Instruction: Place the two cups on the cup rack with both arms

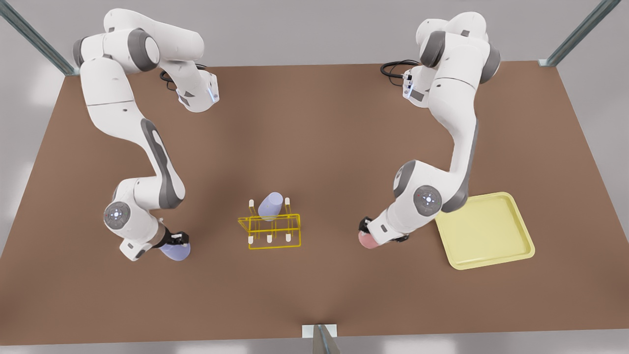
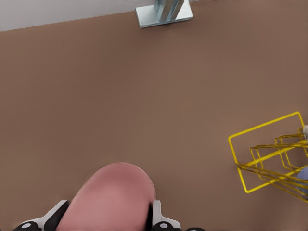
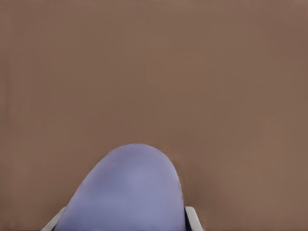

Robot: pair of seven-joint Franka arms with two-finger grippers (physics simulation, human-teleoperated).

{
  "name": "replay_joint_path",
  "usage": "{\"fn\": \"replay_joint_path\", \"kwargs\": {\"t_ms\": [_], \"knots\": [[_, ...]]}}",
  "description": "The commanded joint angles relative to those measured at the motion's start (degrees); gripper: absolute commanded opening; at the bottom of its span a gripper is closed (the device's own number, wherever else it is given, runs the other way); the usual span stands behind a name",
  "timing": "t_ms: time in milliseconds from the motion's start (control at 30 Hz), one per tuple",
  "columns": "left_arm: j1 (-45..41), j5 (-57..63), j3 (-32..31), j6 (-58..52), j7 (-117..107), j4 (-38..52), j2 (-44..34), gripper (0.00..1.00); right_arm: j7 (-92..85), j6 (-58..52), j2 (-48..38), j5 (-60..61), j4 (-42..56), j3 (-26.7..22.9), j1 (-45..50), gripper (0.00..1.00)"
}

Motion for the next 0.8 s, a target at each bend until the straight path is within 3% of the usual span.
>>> {"fn": "replay_joint_path", "kwargs": {"t_ms": [0, 100, 200, 467, 667, 700, 733, 767], "knots": [[-0.1, -2.4, -1.1, 2.5, -28.9, 1.4, 1.1, 0.83, -0.1, -2.1, -0.4, -0.2, 0.7, 1.1, 0.2, 0.82], [-3.7, -5.7, -2.7, 4.3, -31.1, 11.1, 7.7, 0.83, 0.0, -3.2, -0.6, 0.1, 2.8, 3.9, 0.6, 0.82], [-5.2, -10.2, -2.7, 8.7, -34.2, 14.6, 10.0, 0.83, 0.3, -4.0, -0.7, 0.3, 5.3, 7.3, 1.1, 0.82], [-11.2, -14.3, -2.5, 14.5, -36.2, 15.3, 12.2, 0.84, 0.5, -11.7, -1.6, 0.4, 10.4, 13.9, 2.3, 0.82], [-14.1, -14.3, -2.2, 18.8, -36.3, 16.6, 15.1, 0.84, 0.0, -12.3, -1.2, 1.5, 10.4, 14.6, 4.6, 0.82], [-14.9, -14.3, -1.5, 18.8, -36.4, 16.8, 15.5, 0.87, -0.1, -12.7, -1.1, 1.4, 10.3, 14.9, 4.6, 0.82], [-15.6, -14.3, -0.9, 19.4, -36.6, 16.8, 15.6, 1.00, -0.1, -13.2, -0.9, 1.5, 10.4, 15.3, 4.6, 0.82], [-15.7, -14.3, -0.9, 20.2, -36.6, 16.8, 15.6, 1.00, -0.1, -13.4, -0.8, 1.4, 10.4, 15.4, 4.8, 0.82]]}}
